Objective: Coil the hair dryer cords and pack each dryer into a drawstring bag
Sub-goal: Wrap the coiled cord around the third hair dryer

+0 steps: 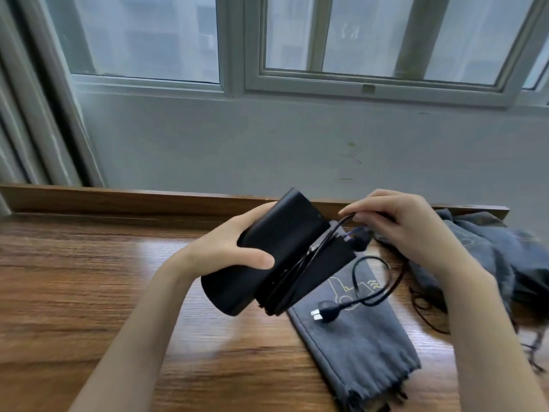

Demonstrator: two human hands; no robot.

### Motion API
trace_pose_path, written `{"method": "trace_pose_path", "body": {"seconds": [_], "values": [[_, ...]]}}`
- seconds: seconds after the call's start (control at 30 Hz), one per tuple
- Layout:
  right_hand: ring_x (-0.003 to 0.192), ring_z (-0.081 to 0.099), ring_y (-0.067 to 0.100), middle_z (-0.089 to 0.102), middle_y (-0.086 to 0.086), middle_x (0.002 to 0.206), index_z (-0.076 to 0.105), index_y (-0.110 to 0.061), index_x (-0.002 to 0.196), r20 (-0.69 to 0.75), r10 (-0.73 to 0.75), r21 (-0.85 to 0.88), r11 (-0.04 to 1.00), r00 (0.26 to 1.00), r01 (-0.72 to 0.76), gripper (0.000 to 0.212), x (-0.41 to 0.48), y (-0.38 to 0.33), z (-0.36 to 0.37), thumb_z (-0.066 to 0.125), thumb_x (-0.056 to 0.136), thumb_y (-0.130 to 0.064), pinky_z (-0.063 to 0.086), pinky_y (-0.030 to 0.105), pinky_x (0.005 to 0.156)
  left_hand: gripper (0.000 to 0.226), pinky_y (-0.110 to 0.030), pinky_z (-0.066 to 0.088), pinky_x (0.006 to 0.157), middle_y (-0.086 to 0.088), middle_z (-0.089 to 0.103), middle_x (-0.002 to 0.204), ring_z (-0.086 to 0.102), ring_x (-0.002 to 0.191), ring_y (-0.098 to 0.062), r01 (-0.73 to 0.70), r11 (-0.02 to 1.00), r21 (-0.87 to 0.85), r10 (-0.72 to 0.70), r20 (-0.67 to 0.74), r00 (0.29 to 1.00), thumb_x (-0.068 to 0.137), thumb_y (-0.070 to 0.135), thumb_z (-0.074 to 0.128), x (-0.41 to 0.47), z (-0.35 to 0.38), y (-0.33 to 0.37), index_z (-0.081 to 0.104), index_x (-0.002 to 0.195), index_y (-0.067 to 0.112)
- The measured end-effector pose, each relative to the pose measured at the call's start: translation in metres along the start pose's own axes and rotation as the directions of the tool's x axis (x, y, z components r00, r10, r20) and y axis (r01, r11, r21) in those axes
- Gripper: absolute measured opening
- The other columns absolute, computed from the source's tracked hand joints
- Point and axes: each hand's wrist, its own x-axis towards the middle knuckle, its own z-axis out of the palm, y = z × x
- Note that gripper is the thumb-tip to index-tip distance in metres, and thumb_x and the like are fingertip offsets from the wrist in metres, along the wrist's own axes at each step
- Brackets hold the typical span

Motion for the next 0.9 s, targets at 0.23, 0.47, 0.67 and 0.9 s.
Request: {"method": "trace_pose_path", "body": {"seconds": [0.23,0.47,0.67,0.9], "values": [[0.063,0.055,0.009,0.061,-0.006,0.059,0.057,-0.027,0.056,-0.047,0.069,0.130,0.990,0.997,-0.063,0.034,0.012,0.000,0.041,0.050,0.082,-0.007,0.044,0.021,0.061,0.061,-0.024,0.052,0.073,0.004,0.070,0.102,0.066,0.090,-0.013,-0.274,0.891,-0.362,0.177,-0.279,0.944,0.058,0.033,0.077,0.010,0.023,0.013,0.057,0.114,0.019],[0.049,0.051,-0.005,0.055,-0.012,0.058,0.047,-0.036,0.073,0.313,0.055,0.005,0.998,0.948,-0.059,0.027,0.008,-0.024,0.079,0.049,0.091,-0.016,0.036,0.010,0.048,0.067,-0.016,0.051,0.077,0.014,0.061,0.106,0.060,0.096,0.000,-0.216,0.976,0.016,0.141,-0.800,0.582,0.064,0.039,0.069,0.025,0.038,0.017,0.044,0.125,0.029],[0.040,0.049,-0.001,0.057,-0.009,0.050,0.058,-0.016,0.075,0.385,0.152,-0.006,0.987,0.910,-0.162,0.017,0.007,-0.023,0.055,0.054,0.091,-0.020,0.038,0.011,0.044,0.091,-0.005,0.042,0.081,0.029,0.045,0.113,0.046,0.100,0.021,0.016,0.960,0.280,0.225,-0.803,0.551,0.069,0.035,0.068,0.019,0.020,-0.001,0.018,0.146,0.030],[0.054,0.053,0.002,0.059,-0.014,0.054,0.060,-0.029,0.070,0.002,0.076,-0.147,0.986,0.997,-0.075,0.016,0.002,-0.015,0.014,0.060,0.086,-0.031,0.041,0.021,0.054,0.090,-0.015,0.040,0.087,0.031,0.051,0.119,0.052,0.108,0.005,0.142,0.951,0.275,0.022,-0.519,0.854,0.058,0.045,0.072,0.012,0.001,-0.008,0.024,0.134,0.057]]}}
